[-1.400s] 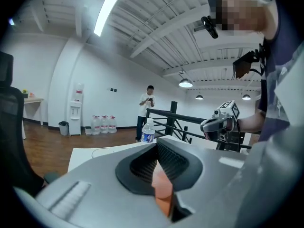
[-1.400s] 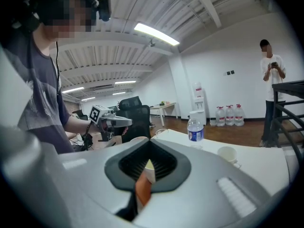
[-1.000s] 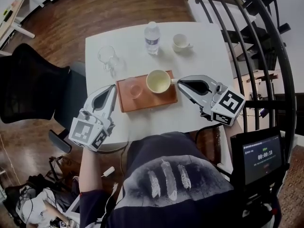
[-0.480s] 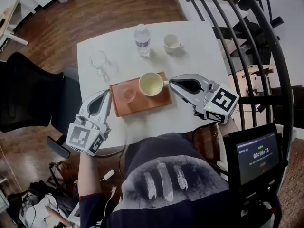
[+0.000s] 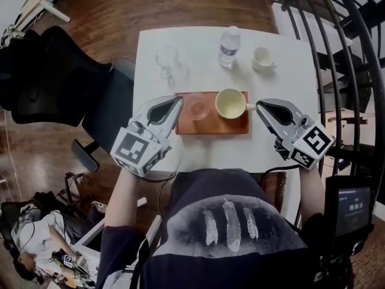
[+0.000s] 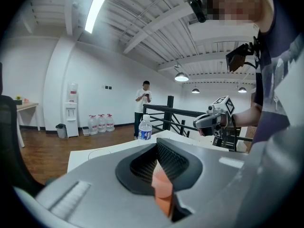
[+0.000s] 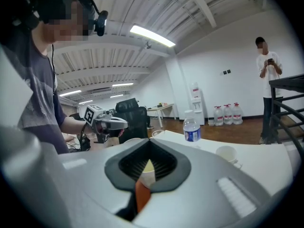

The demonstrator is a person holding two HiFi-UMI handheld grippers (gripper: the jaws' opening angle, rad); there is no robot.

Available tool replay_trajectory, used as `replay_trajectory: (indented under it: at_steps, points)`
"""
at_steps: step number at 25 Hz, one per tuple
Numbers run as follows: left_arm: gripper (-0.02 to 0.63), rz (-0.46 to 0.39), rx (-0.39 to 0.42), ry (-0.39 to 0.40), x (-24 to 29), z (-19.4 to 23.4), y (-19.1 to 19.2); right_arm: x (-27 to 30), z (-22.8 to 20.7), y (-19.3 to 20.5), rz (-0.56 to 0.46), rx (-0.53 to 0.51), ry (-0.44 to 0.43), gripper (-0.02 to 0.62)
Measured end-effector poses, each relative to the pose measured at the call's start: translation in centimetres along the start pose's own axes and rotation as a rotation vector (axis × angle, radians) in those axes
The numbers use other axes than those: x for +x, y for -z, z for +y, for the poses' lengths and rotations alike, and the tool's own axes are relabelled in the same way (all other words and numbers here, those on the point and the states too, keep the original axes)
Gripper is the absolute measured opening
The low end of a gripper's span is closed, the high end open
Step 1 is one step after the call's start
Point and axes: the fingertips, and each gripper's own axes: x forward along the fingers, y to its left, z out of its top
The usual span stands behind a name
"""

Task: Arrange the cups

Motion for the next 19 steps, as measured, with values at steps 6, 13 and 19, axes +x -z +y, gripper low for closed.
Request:
replay_trajectory:
  at_steps: [6,13,19]
  points:
    - [0.015,0.001,0.010,-0.017,-0.49,0.17,-0.59,0.87,-0.31,-0.04,0.011,0.001,-0.012,0.005]
    - [0.015,0.016,0.022,-0.007,-0.40,-0.14,-0.04,0.77,-0.36,0.13,0.015,-0.004,-0.010,0.005]
    - [0.015,0.011,0.021,-0.020,-0.93,-0.49,-0.20,0.56,0.04,0.11,0.017,-0.008,-0.015,0.005]
